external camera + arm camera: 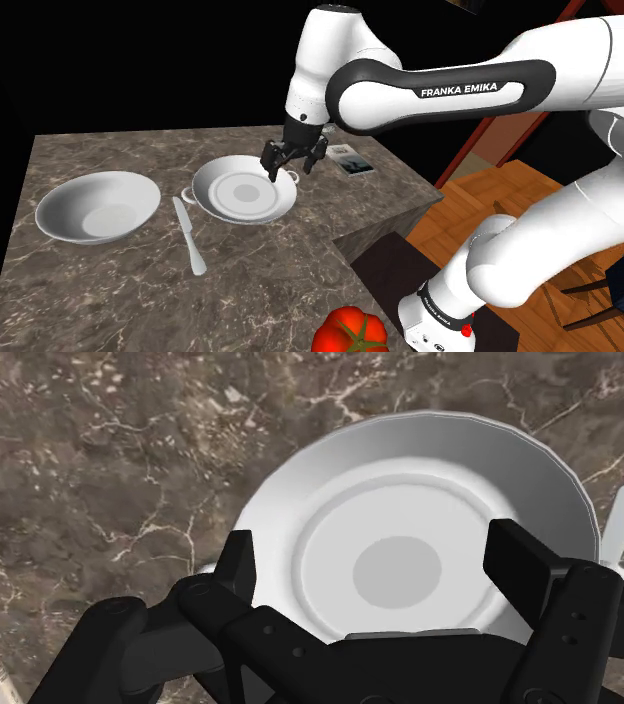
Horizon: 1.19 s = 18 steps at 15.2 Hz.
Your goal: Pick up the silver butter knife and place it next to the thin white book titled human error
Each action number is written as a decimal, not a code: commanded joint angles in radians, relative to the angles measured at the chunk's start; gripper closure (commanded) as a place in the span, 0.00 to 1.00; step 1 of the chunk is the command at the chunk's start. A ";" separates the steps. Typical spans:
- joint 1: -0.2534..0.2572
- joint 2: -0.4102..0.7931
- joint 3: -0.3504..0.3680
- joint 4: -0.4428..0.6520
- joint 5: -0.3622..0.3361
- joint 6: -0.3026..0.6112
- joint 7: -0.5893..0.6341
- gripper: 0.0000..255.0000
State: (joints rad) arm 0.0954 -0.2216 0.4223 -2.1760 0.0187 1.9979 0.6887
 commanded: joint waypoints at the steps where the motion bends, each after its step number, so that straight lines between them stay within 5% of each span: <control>1: 0.008 0.067 0.032 0.046 -0.019 0.010 0.056 0.00; 8: 0.061 0.338 0.104 0.237 -0.137 0.032 0.247 0.00; 18: 0.232 0.723 0.094 0.606 -0.296 -0.029 0.435 0.00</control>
State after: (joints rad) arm 0.3115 0.4757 0.5183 -1.5956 -0.2684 1.9733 1.1105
